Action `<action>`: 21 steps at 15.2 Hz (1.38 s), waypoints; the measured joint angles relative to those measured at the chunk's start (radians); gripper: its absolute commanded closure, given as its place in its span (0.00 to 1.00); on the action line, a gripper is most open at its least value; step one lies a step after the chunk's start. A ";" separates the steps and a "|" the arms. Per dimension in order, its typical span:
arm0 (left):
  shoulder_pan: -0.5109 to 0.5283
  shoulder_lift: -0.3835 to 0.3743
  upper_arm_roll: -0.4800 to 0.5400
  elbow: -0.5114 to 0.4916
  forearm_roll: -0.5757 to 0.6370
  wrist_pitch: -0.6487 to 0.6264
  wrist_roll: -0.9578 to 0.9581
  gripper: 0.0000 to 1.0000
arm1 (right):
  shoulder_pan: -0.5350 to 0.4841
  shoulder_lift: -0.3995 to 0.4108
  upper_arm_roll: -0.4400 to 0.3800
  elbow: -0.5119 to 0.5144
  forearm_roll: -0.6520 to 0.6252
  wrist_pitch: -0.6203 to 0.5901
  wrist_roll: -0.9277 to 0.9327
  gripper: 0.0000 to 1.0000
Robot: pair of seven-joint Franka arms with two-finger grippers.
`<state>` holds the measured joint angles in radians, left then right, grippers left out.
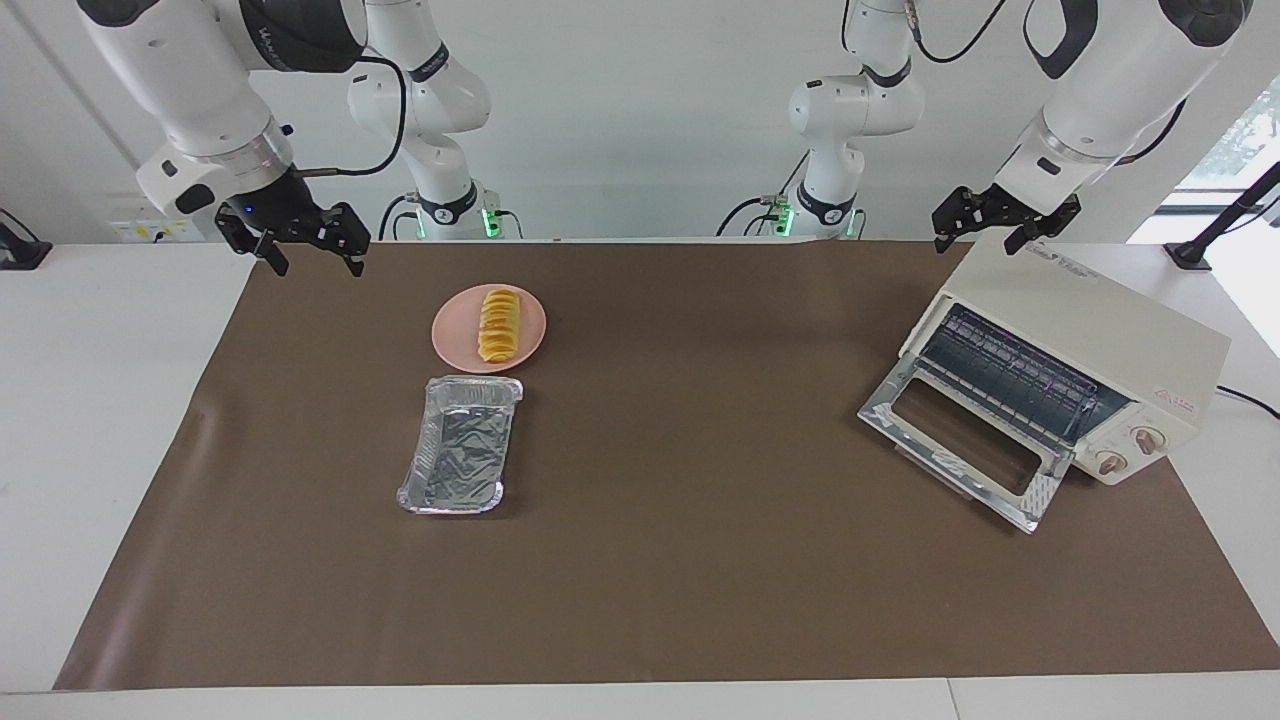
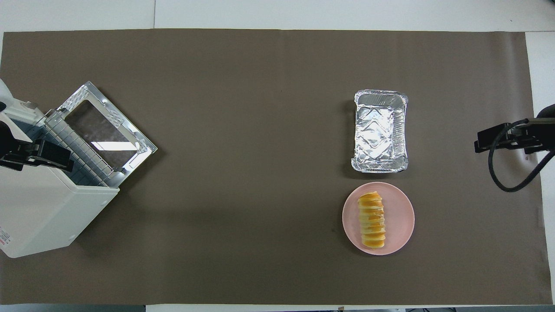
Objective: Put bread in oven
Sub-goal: 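Move the right gripper toward the bread stack on the pink plate, then grasp the yellow bread stack with the right gripper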
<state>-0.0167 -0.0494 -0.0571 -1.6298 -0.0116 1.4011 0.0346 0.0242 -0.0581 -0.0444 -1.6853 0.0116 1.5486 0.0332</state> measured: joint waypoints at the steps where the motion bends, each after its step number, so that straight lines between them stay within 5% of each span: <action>1: 0.000 0.000 0.000 0.000 0.000 0.000 0.000 0.00 | 0.000 0.000 0.000 0.000 0.000 -0.001 0.000 0.00; 8: 0.000 0.000 0.000 0.000 0.000 0.000 0.000 0.00 | 0.012 -0.027 0.014 -0.074 0.004 -0.049 -0.011 0.00; 15: 0.000 0.000 0.000 0.000 0.000 0.000 0.000 0.00 | 0.190 -0.142 0.027 -0.405 0.030 0.183 0.190 0.00; 21: 0.000 0.000 0.000 0.000 0.000 0.000 0.000 0.00 | 0.299 -0.164 0.031 -0.672 0.031 0.453 0.318 0.00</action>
<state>-0.0167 -0.0494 -0.0571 -1.6298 -0.0116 1.4011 0.0347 0.3232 -0.2223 -0.0136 -2.3568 0.0424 2.0013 0.3508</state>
